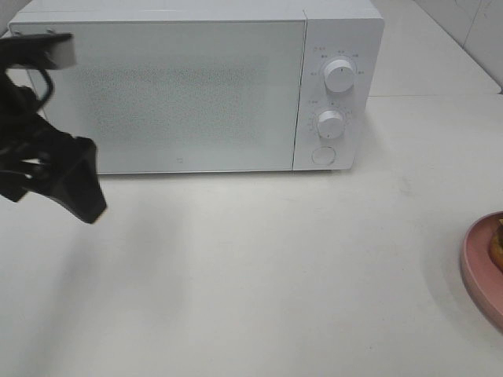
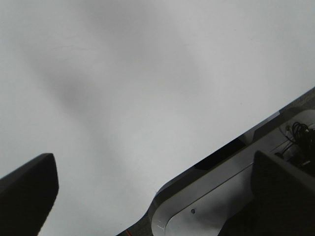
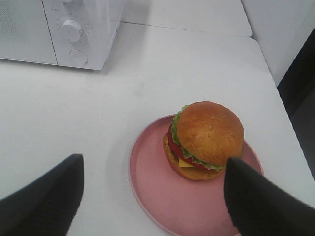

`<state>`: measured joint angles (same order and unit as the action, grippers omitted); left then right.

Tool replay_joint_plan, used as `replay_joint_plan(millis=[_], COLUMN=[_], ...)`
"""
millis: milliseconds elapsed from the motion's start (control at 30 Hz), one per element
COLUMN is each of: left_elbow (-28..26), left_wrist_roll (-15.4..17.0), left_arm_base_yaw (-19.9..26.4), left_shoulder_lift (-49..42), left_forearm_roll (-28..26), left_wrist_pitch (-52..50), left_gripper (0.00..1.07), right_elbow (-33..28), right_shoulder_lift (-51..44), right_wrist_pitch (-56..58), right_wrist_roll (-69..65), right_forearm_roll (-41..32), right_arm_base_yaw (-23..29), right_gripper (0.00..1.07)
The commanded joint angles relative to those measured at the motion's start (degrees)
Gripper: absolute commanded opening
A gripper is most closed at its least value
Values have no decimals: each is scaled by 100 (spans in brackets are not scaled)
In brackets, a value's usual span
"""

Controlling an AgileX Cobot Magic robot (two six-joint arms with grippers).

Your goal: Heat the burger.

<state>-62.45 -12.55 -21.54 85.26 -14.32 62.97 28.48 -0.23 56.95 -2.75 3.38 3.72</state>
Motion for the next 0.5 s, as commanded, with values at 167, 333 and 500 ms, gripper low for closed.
replay_joint_plan(millis=[167, 333, 500], left_elbow=[40, 63, 533], left_wrist_roll=[-17, 57, 115], left_arm_base_yaw=[1266, 2263, 2710], left_shoulder_lift=[-699, -1169, -1833], left_forearm_roll=[-40, -46, -34], left_wrist_pitch=[453, 705, 401], left_gripper=[98, 98, 98], right_elbow=[0, 0, 0], right_shoulder_lift=[-149, -149, -149], right_wrist_pitch=[6, 6, 6], right_wrist_roll=[52, 52, 52], right_forearm_roll=[17, 17, 17], right_arm_base_yaw=[-11, -11, -11], right_gripper=[76, 76, 76])
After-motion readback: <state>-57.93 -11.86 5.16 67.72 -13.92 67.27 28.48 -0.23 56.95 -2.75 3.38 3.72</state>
